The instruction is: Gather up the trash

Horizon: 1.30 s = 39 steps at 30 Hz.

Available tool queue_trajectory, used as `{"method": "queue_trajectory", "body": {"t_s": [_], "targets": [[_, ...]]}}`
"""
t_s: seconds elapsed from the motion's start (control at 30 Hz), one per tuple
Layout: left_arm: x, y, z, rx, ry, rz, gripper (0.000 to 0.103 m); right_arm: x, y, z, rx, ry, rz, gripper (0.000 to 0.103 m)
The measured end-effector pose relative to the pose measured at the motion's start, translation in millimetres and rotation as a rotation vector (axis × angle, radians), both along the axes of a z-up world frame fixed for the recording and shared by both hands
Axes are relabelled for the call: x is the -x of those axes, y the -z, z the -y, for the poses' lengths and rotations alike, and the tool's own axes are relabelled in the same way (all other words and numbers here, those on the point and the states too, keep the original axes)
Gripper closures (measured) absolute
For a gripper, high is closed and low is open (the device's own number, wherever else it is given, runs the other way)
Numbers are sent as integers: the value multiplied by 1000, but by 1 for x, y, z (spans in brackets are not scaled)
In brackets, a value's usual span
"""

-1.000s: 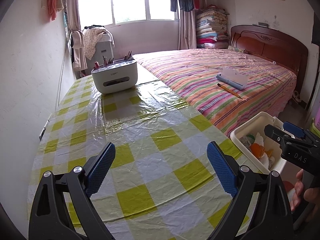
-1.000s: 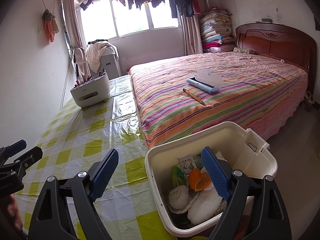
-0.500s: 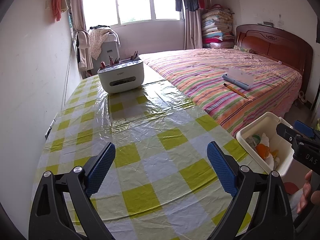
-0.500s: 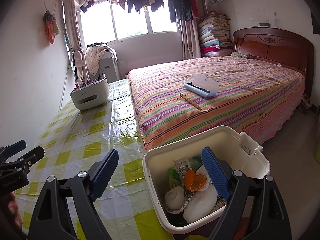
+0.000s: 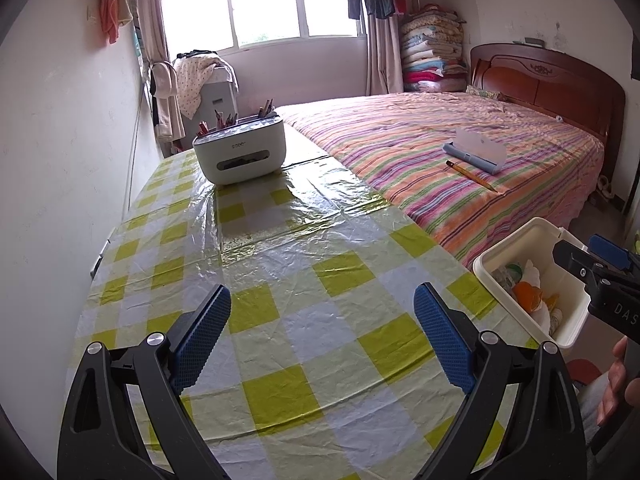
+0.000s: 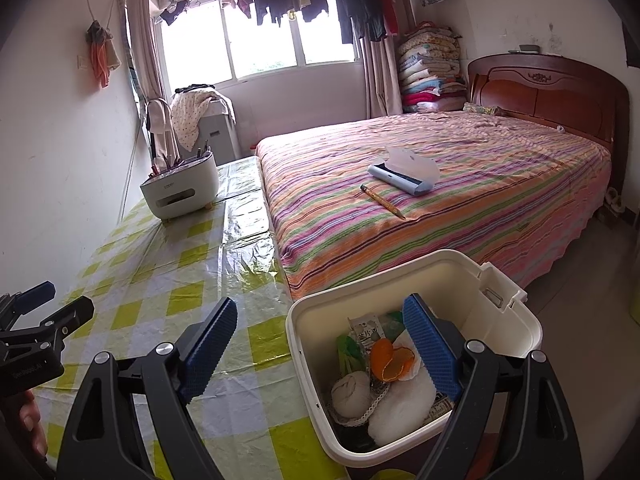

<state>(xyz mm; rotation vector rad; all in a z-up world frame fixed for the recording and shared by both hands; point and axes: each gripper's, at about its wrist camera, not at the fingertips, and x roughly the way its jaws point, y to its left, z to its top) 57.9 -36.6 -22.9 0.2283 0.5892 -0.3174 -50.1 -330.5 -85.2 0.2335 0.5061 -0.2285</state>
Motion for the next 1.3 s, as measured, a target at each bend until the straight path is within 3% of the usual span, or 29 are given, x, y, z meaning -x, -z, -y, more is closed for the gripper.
{"method": "queue_trajectory", "body": {"t_s": [1.3], "targets": [[-4,6,-2,-24,-11,-22,12,-6,7,-4,1,-10,-23,20]]}}
